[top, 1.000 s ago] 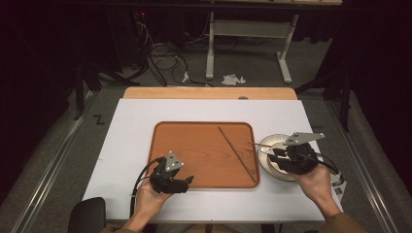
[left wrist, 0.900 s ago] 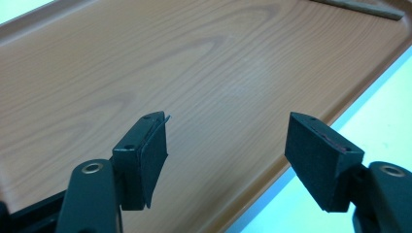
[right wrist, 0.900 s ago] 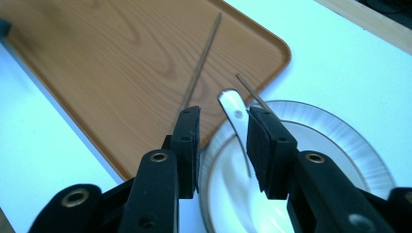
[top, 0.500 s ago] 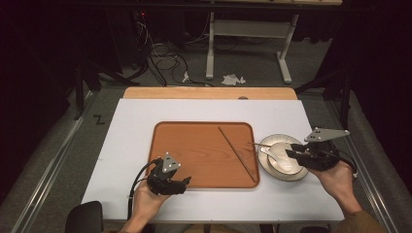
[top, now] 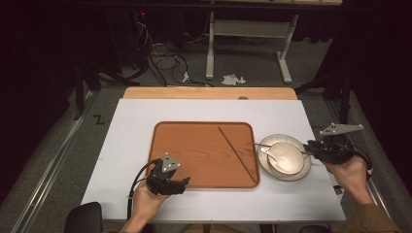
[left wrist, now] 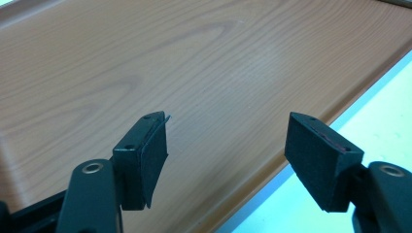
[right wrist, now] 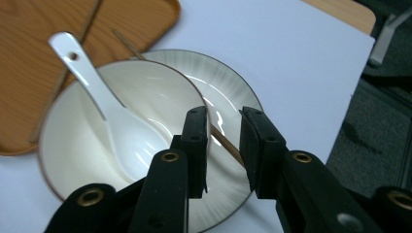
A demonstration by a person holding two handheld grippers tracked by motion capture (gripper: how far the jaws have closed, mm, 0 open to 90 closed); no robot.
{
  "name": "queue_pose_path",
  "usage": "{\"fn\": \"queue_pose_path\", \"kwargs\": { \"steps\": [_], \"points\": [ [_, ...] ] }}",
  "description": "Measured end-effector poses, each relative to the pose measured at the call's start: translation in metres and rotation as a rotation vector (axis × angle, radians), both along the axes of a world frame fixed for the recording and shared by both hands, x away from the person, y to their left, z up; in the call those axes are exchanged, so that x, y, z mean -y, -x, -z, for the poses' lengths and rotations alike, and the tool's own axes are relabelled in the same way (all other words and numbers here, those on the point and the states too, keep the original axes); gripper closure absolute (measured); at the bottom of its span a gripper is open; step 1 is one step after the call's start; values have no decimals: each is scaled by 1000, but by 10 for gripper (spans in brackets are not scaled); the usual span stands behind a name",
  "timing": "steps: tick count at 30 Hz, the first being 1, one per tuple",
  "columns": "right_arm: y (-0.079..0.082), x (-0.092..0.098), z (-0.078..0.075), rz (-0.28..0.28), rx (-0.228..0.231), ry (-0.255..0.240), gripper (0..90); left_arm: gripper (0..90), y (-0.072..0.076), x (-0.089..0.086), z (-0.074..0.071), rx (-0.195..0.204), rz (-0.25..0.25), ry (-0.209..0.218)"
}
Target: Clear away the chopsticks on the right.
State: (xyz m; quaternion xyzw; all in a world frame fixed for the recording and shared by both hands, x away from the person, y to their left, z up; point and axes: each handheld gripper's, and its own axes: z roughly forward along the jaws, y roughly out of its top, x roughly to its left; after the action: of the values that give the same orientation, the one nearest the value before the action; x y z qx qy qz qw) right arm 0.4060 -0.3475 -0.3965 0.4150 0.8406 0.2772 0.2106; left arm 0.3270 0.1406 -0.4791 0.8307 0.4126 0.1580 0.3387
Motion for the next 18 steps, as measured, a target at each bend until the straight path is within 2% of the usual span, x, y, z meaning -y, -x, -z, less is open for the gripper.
{"fn": "queue_pose_path", "kwargs": {
  "steps": [6,11,14,18],
  "points": [
    [-13,14,16,37,-48,31,732,318,-1,1,1,-2,-1,-3],
    [-23,14,27,13,-88,55,731,318,0,2,1,0,2,-12],
    [-29,12,33,-3,-121,84,734,318,2,4,1,19,3,-52],
    [-34,11,41,-18,-159,125,733,318,2,6,2,16,14,-53]
  ]
}}
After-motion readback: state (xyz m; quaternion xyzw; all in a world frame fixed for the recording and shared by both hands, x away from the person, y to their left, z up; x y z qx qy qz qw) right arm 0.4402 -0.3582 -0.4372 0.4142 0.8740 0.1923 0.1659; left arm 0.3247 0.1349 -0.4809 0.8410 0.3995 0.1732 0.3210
